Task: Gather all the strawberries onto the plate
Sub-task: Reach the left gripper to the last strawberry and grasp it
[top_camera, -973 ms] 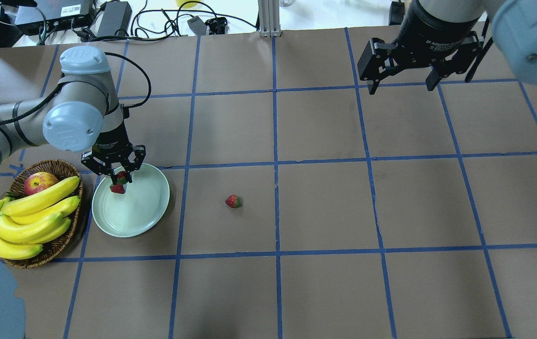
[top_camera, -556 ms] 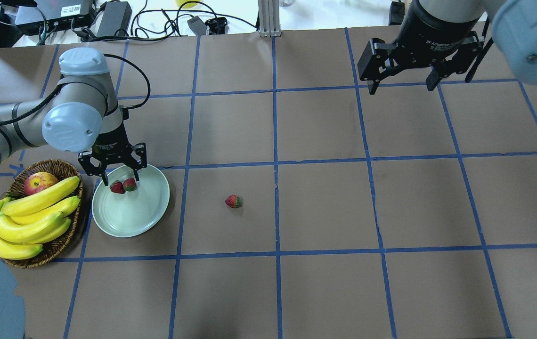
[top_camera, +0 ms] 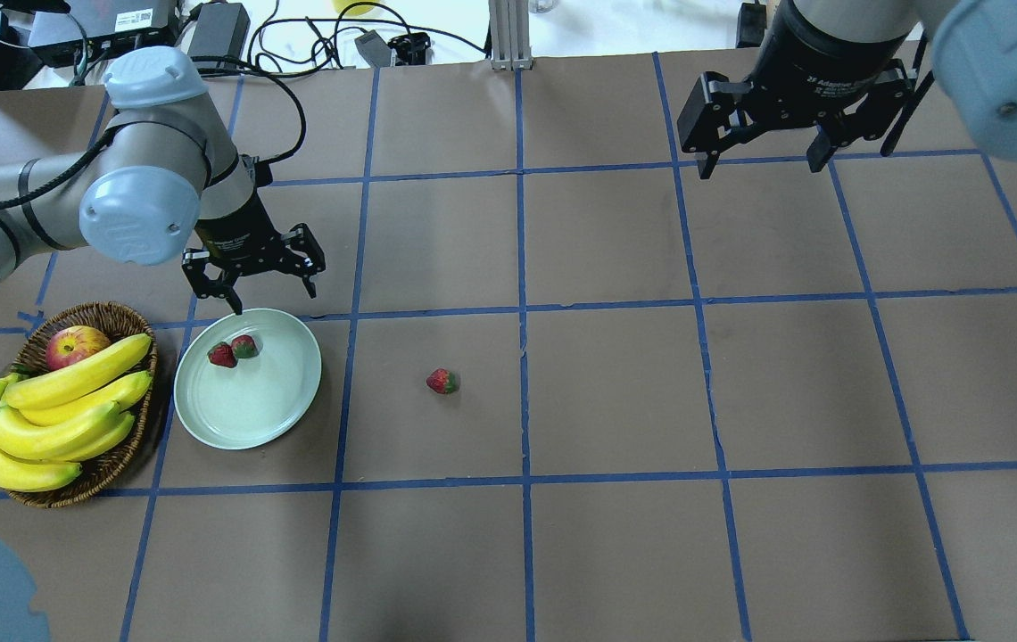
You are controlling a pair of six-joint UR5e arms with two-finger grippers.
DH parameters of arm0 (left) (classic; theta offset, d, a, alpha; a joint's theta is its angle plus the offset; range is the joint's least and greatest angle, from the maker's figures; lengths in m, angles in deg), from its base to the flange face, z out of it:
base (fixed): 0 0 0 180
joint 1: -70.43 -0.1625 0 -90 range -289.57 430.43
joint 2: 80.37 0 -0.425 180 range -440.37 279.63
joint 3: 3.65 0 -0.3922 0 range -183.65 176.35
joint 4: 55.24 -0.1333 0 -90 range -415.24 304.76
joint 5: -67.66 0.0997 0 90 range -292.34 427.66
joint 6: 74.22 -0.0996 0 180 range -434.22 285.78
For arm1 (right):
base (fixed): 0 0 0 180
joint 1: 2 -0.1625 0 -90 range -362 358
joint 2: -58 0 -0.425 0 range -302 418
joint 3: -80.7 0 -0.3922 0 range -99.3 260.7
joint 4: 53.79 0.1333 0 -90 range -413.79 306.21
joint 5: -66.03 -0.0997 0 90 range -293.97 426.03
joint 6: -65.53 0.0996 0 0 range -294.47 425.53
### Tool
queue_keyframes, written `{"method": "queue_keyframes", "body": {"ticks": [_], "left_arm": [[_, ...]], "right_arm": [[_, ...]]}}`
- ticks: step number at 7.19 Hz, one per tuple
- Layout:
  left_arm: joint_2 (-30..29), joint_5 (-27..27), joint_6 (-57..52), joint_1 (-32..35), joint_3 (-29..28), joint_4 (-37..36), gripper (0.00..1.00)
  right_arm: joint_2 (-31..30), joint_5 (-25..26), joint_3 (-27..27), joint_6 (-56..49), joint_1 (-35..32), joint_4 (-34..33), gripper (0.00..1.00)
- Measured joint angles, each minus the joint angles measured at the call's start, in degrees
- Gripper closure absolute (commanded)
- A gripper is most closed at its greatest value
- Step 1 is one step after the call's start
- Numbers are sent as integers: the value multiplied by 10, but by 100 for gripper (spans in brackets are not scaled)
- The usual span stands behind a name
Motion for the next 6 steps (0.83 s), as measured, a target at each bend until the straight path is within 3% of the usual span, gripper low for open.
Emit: {"method": "queue_keyframes", "body": {"ticks": [3, 6], "left_arm": [[-1, -69, 17, 85, -5, -25, 0], [-11, -86, 131, 137, 55, -78, 0]], "right_arm": [[0, 0, 0, 0, 0, 0, 0], [0, 1, 0, 0, 0, 0, 0]]}}
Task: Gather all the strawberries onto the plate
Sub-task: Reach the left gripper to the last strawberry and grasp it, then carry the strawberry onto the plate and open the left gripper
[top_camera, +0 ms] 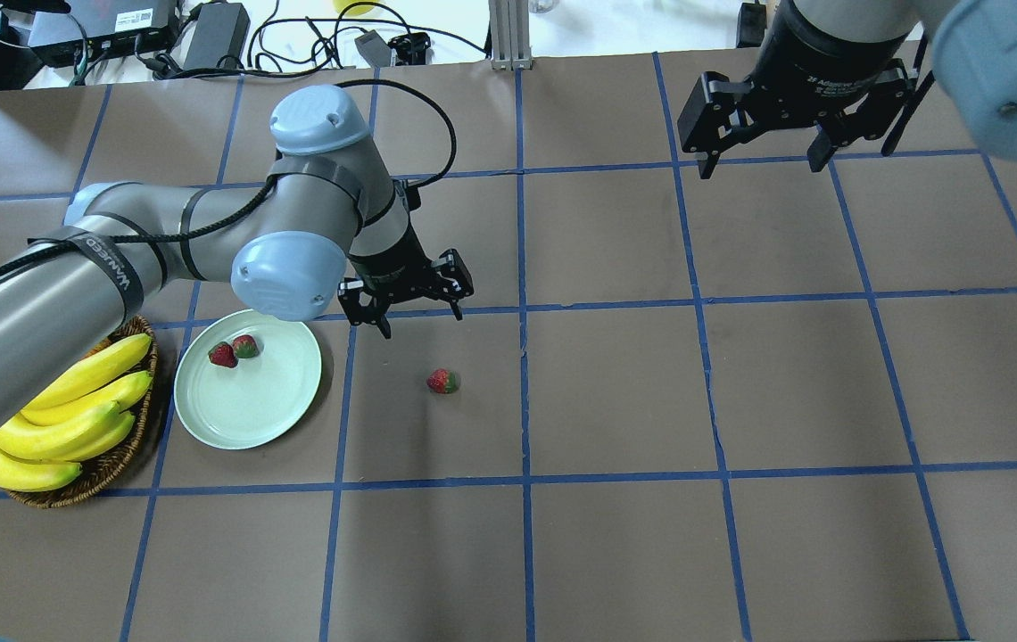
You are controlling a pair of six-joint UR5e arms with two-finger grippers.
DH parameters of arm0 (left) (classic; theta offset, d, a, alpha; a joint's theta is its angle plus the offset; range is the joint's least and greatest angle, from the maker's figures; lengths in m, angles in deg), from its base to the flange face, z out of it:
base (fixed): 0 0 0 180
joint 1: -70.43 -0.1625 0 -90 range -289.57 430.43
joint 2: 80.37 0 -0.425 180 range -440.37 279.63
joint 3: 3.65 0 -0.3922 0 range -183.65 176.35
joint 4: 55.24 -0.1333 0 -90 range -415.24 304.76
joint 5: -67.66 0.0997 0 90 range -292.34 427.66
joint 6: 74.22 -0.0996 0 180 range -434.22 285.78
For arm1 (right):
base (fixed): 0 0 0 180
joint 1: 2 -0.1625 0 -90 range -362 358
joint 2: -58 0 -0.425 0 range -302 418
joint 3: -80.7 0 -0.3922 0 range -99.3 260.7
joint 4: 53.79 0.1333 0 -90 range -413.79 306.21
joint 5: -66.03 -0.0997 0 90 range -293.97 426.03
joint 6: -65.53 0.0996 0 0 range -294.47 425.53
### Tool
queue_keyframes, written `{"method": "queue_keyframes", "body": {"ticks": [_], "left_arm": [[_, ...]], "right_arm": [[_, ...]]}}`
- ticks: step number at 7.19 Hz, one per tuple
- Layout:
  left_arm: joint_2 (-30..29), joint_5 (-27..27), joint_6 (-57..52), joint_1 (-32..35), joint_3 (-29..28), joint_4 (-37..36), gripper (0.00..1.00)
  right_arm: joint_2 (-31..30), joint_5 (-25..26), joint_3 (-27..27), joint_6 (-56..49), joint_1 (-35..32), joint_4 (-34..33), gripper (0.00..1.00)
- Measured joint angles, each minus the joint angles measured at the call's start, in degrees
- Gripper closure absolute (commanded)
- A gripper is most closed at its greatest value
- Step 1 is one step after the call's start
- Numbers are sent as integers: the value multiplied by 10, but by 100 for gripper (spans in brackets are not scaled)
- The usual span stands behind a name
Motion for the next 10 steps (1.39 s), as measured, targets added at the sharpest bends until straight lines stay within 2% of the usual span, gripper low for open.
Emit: {"method": "queue_keyframes", "body": {"ticks": [2, 4, 5, 6, 7, 10], "left_arm": [[-8, -13, 59, 6, 36, -12, 2], [-23, -43, 89, 6, 43, -18, 6], [-30, -47, 92, 6, 44, -20, 19], [-37, -46, 93, 6, 43, -22, 75], [-40, -46, 93, 6, 42, -24, 100], [-46, -45, 96, 5, 35, -30, 100]], "right_arm": [[0, 0, 0, 0, 0, 0, 0], [0, 0, 0, 0, 0, 0, 0], [0, 0, 0, 0, 0, 0, 0], [0, 0, 0, 0, 0, 0, 0], [0, 0, 0, 0, 0, 0, 0], [0, 0, 0, 0, 0, 0, 0]]}}
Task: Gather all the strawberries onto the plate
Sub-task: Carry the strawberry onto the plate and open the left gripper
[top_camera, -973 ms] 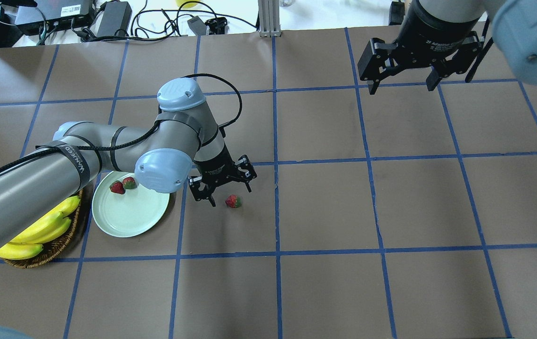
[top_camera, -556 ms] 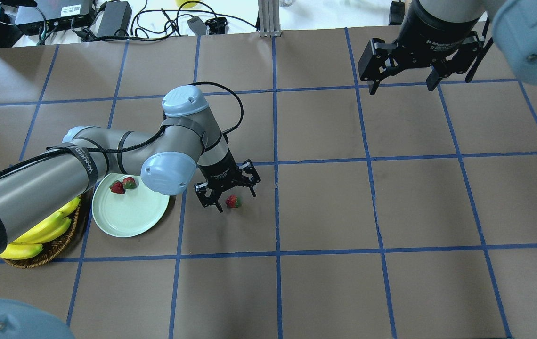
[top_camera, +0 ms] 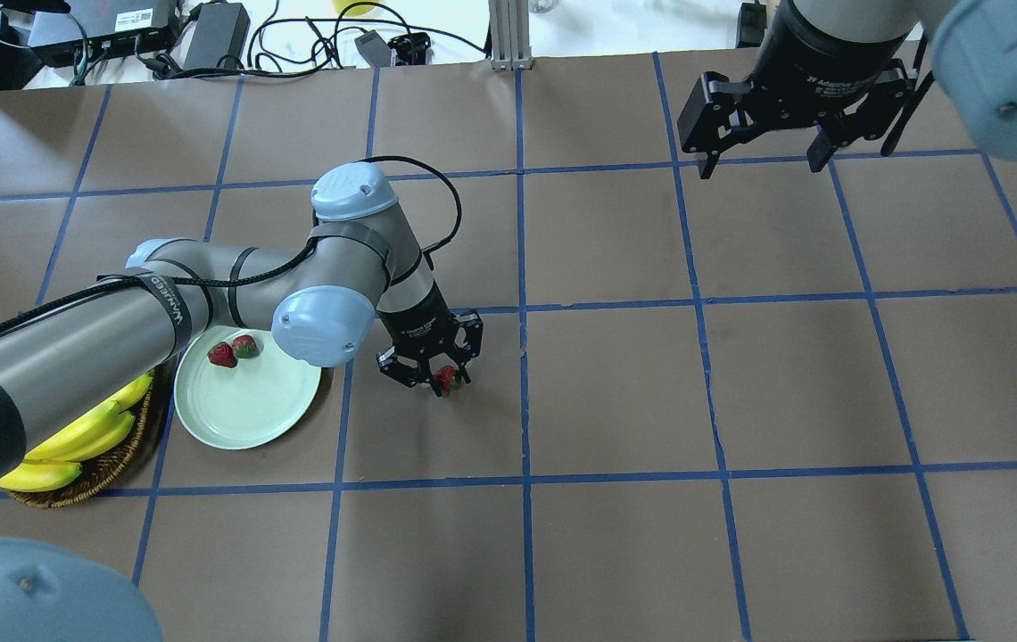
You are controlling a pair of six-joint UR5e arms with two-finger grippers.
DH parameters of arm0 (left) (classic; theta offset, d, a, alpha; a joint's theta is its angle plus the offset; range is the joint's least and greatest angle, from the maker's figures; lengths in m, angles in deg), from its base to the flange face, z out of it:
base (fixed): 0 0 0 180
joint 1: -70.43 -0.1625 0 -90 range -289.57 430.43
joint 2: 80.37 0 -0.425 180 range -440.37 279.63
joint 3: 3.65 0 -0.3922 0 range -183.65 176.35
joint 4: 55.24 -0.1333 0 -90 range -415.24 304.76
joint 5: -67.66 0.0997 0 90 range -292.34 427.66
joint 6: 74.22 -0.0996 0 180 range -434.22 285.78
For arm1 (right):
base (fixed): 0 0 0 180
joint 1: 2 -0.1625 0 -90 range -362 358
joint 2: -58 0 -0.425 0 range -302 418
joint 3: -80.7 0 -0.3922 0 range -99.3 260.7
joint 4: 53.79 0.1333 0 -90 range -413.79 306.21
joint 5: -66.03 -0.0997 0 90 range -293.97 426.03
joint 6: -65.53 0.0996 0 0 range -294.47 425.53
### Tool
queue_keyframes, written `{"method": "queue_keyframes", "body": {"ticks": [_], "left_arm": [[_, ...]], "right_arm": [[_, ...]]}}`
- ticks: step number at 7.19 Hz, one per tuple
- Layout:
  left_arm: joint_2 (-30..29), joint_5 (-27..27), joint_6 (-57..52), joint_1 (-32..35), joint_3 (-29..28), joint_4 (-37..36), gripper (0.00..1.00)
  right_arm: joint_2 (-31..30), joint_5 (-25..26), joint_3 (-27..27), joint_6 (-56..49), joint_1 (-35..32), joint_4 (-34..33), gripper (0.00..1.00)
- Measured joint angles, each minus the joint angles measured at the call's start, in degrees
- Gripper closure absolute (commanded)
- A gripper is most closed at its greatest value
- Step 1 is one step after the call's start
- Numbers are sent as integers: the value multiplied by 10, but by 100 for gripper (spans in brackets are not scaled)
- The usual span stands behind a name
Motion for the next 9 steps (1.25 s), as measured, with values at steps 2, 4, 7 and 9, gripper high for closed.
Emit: {"method": "queue_keyframes", "body": {"ticks": [2, 4, 7, 9], "left_arm": [[8, 2, 12, -6, -20, -1, 100], [25, 57, 5, -32, -67, 24, 100], [53, 145, -137, -122, -108, 122, 100], [49, 181, -187, -159, -81, 141, 100]], "right_arm": [[0, 0, 0, 0, 0, 0, 0], [0, 0, 0, 0, 0, 0, 0], [0, 0, 0, 0, 0, 0, 0], [0, 0, 0, 0, 0, 0, 0]]}}
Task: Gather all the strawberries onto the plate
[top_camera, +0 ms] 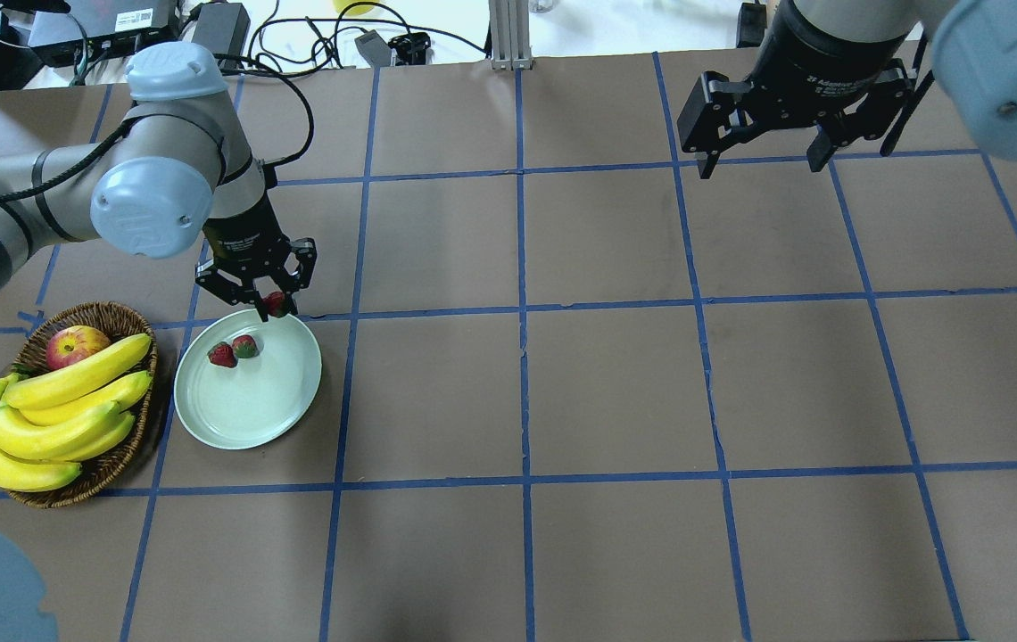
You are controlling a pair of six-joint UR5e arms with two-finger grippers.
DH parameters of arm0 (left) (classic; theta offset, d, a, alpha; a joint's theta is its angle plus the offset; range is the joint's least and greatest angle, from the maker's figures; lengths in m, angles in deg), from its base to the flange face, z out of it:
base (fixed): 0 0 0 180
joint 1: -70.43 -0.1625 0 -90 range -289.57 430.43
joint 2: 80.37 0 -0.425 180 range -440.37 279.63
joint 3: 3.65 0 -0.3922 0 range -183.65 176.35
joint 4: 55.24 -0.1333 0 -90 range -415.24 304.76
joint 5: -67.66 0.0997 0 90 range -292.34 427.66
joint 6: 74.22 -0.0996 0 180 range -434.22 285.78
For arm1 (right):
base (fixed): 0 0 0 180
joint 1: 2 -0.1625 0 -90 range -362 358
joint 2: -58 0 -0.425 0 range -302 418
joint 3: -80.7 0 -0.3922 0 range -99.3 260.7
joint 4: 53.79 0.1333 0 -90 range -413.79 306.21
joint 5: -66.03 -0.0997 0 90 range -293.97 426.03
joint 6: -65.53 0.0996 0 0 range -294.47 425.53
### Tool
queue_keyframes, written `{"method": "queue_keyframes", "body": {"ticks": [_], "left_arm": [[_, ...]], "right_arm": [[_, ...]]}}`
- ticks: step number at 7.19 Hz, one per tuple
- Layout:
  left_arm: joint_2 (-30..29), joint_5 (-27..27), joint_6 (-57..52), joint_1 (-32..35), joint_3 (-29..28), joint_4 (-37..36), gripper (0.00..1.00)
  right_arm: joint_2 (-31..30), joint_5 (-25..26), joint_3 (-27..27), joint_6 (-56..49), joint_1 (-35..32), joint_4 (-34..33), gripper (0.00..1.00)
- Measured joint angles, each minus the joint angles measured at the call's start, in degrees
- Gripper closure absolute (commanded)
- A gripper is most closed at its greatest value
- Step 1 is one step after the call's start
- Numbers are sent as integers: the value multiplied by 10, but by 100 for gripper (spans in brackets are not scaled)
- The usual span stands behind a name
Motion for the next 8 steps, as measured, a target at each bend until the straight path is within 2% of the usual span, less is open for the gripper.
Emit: {"method": "queue_keyframes", "body": {"ticks": [1, 2, 5, 8], "left_arm": [[-3, 4, -9, -15, 19, 0, 58], [-6, 5, -11, -26, 31, -2, 1], [-2, 1, -4, -33, 23, -4, 0], [18, -27, -10, -26, -63, 2, 0]], "right_arm": [[0, 0, 0, 0, 0, 0, 0], [0, 0, 0, 0, 0, 0, 0], [0, 0, 0, 0, 0, 0, 0], [0, 1, 0, 0, 0, 0, 0]]}}
